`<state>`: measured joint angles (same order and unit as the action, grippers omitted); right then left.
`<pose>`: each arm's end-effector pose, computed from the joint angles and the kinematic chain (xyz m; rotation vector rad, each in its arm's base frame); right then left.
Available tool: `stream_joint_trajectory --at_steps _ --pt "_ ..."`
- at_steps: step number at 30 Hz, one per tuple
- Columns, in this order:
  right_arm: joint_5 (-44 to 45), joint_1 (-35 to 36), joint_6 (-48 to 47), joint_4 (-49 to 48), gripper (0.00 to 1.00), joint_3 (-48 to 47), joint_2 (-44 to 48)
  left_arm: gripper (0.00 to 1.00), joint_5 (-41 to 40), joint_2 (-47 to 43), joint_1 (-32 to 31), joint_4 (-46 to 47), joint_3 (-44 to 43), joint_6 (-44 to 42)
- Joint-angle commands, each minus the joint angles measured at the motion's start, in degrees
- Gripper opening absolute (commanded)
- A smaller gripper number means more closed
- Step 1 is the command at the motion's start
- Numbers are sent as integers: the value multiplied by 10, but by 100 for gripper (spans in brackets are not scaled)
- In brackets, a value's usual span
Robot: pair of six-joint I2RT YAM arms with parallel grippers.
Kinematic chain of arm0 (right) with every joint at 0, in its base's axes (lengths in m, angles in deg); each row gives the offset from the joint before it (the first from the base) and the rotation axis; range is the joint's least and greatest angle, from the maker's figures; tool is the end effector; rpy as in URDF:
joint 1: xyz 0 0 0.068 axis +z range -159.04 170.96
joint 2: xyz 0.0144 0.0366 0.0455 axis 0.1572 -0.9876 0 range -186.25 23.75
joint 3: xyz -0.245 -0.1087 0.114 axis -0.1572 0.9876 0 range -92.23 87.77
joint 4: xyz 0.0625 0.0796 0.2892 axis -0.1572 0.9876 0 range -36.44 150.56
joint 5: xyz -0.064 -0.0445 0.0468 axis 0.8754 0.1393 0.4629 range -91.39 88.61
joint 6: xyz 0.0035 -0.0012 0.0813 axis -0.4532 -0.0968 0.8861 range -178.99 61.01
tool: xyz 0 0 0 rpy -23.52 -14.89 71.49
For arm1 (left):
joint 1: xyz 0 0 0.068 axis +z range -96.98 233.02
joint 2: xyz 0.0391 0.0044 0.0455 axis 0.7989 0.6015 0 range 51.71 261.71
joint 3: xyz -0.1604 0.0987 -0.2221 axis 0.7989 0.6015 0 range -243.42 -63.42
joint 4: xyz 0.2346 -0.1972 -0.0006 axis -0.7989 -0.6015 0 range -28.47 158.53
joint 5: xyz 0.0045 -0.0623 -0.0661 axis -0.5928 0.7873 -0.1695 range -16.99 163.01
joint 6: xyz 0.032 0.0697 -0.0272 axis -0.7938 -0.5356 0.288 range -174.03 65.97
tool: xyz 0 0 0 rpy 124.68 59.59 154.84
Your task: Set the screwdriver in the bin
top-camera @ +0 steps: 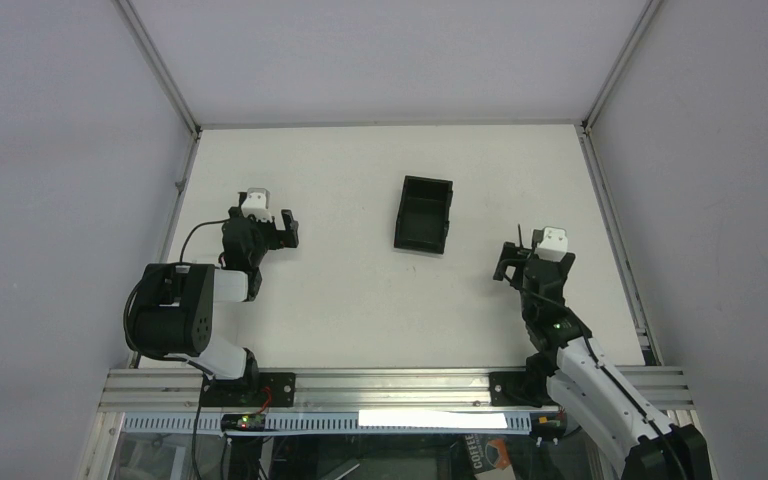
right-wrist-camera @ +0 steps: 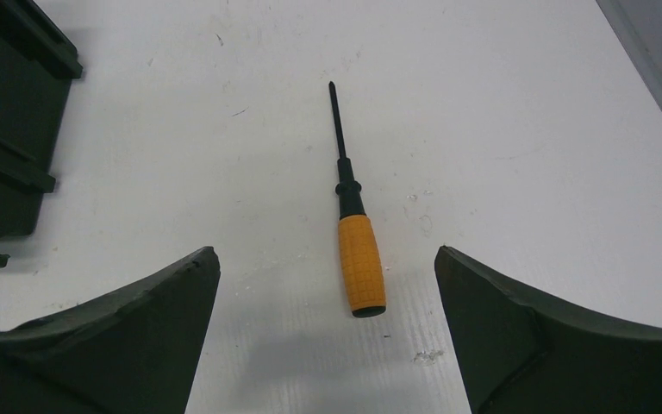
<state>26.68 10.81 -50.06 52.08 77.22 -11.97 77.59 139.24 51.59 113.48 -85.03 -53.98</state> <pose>0.2043 0.0384 0.1539 0.1287 1.9320 -0.1525 0.3165 -0.0135 0.1019 0.0764 1.9352 -0.0948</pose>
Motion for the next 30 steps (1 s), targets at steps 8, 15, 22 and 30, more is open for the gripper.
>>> stream_joint_trajectory --at_steps 8,15,22,30 --pt "16 -1 32 171 99 -187 -57 99 -3 -12 0 14 -1 6" --pt "-43 -65 51 389 100 -373 -216 99 -3 -12 0 14 -2 6" --pt "-185 -169 7 410 96 -439 -366 99 -3 -12 0 14 -1 6" --pt "-209 -191 3 376 83 -444 -511 99 -3 -12 0 14 -2 6"
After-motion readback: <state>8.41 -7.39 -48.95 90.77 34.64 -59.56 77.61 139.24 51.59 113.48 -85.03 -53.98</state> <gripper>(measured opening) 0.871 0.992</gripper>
